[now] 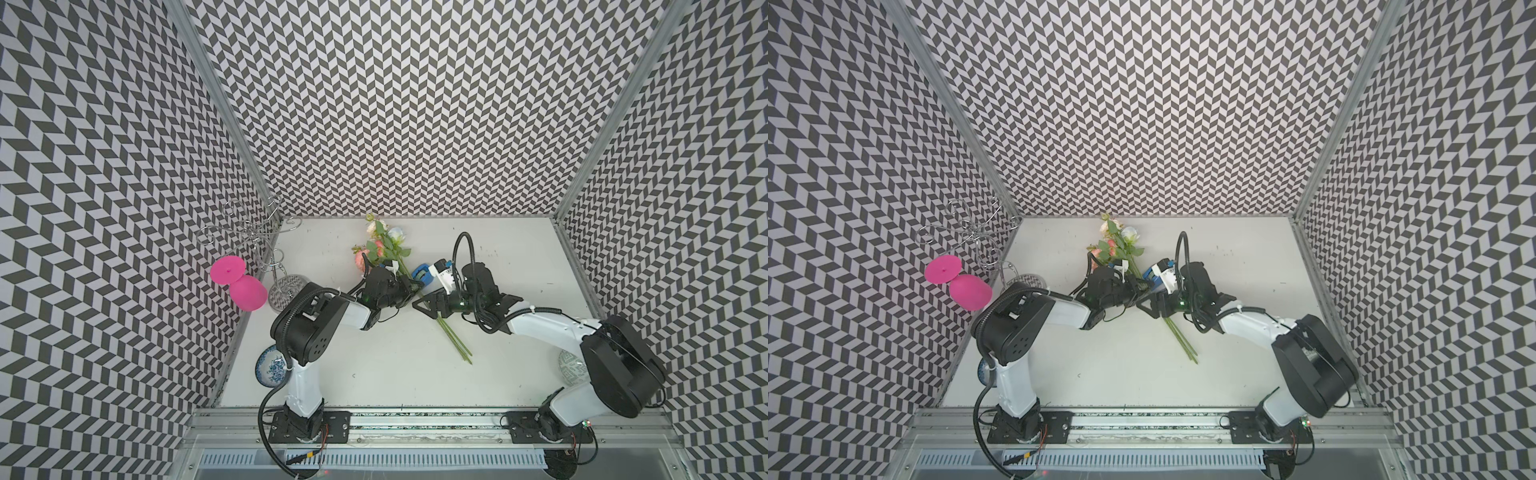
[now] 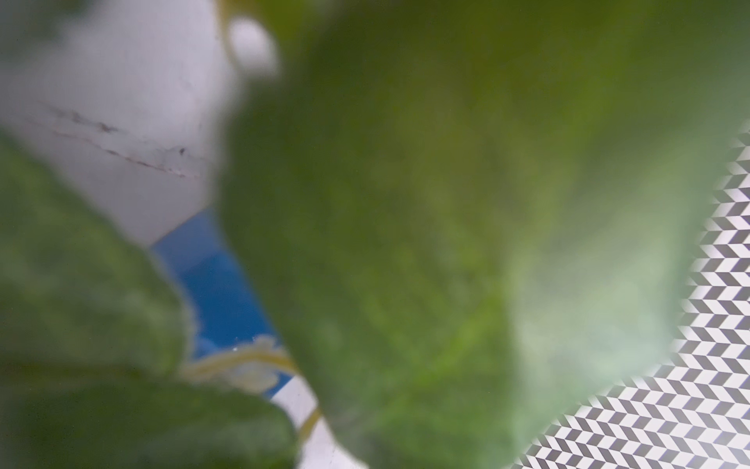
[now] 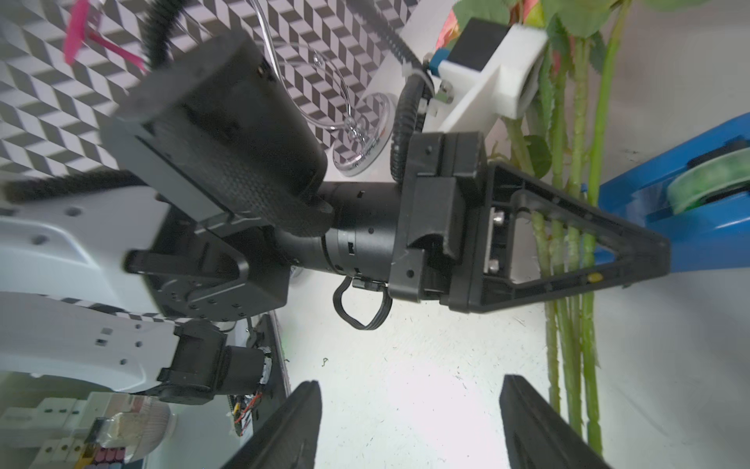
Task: Wrap bouquets with tape
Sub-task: Wrap the tape around the bouquet.
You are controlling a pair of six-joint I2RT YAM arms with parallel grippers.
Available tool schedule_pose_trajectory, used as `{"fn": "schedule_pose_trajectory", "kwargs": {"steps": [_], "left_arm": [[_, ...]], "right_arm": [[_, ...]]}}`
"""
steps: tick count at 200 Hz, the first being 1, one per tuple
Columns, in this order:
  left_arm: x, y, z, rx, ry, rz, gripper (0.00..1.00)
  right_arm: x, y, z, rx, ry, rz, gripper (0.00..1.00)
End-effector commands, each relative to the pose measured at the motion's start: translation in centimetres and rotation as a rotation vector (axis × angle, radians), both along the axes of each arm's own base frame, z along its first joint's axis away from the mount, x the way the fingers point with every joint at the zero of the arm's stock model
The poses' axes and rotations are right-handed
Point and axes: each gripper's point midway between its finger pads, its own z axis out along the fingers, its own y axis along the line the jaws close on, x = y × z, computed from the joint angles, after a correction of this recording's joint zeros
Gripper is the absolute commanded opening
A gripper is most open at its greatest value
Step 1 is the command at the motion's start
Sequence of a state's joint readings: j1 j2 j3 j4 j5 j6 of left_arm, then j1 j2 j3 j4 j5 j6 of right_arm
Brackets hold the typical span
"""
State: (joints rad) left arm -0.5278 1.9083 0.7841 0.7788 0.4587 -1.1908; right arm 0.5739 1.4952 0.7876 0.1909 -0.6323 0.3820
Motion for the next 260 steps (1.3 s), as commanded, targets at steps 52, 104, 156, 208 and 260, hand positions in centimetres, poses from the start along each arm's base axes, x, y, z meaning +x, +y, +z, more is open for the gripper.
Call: {"fn": "schedule_pose_trajectory", "kwargs": {"steps": [52,104,156,208,260], "left_arm": [[0.1,-0.6,2.2,-0.077,-0.091,-0.028,0.00],[-0.1,-0.5,2.9,-0.105,-0.108,-0.025,0.00],[-0.2,-0.6,3.0,-0.125,-0.109,-0.025,0.00],[-0.1,-0.6,3.3,-0.122,-0.114,-0.022,0.00],[-0.1,-0.6,3.2,-0.123,-0.108,-0.024,0.00]], "right_arm": [[5.1,-5.2,-0.6,0.068,0.000,-0.102,0.54],[5.7,-4.3,-3.5,0.145,0.066,-0.046,0.39],[5.3,-3.7,-4.2,0.173,0.076,-0.029,0.40],[4.7,-1.4,-5.3,0.152,0.095,0.011,0.37],[4.3,-0.5,-5.9,0.139,0.100,0.027,0.35]]}}
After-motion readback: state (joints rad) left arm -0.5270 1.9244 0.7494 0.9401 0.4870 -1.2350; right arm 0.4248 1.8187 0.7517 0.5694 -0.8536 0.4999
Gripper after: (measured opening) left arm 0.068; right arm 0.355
